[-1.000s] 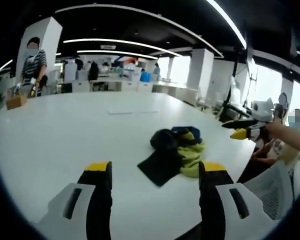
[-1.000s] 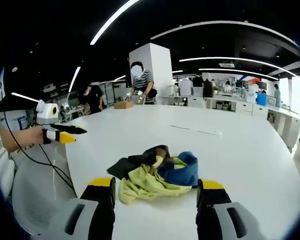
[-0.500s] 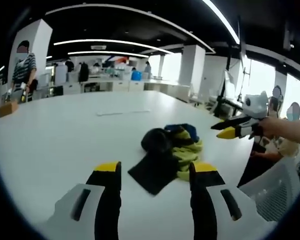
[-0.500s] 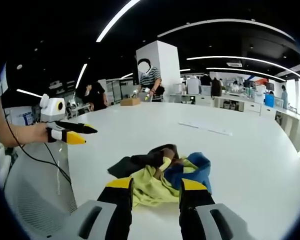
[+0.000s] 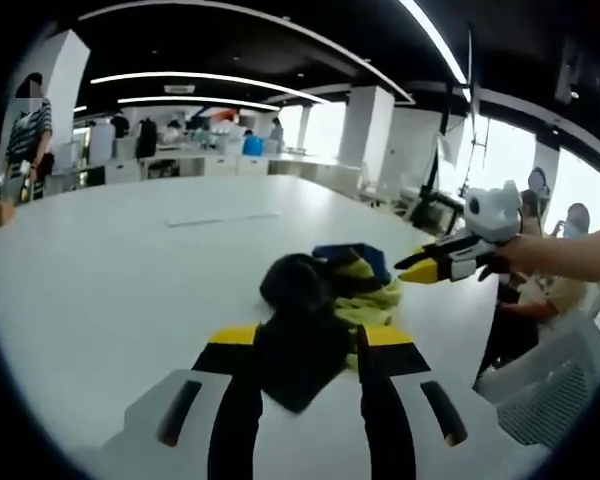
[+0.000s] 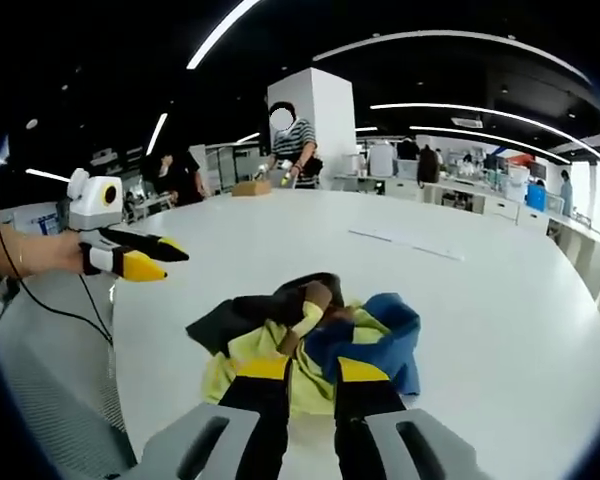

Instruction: Fold the garment on the visible template until the final outline fits inside the template.

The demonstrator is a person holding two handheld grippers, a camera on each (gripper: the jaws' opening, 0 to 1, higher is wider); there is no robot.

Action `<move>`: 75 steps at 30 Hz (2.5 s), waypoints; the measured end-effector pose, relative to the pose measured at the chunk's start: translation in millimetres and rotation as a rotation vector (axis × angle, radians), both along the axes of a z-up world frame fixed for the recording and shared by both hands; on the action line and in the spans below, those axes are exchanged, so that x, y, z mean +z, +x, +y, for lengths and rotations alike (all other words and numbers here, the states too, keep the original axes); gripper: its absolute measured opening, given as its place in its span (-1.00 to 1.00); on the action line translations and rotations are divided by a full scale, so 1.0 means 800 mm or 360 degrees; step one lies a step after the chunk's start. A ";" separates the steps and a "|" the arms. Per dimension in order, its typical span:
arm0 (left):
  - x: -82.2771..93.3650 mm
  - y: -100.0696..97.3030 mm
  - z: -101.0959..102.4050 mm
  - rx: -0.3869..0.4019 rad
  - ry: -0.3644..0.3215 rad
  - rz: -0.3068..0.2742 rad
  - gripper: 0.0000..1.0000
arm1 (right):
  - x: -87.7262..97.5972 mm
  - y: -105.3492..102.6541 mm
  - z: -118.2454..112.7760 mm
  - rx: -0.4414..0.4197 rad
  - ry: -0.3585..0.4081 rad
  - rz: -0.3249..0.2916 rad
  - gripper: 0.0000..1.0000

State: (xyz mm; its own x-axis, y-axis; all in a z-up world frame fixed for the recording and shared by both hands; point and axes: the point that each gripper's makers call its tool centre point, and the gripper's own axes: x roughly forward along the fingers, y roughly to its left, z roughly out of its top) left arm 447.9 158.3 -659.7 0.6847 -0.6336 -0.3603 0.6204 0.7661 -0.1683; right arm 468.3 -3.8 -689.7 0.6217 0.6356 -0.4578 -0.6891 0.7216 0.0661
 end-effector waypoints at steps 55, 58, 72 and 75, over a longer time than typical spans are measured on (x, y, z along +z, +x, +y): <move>-0.027 0.049 -0.038 -0.0055 -0.0203 0.0204 -1.00 | 0.016 0.015 -0.004 -0.0075 0.0028 -0.0051 -1.00; -0.016 0.049 -0.032 -0.0038 -0.0178 0.0177 -1.00 | 0.028 0.016 -0.007 -0.0085 0.0031 -0.0085 -1.00; 0.050 0.055 0.004 0.0042 -0.0076 -0.0016 -1.00 | 0.095 0.042 -0.031 -0.0170 -0.0037 -0.0321 -1.00; 0.063 0.057 0.014 0.0065 -0.0091 -0.0041 -1.00 | 0.107 0.047 -0.037 -0.0185 -0.0042 -0.0358 -1.00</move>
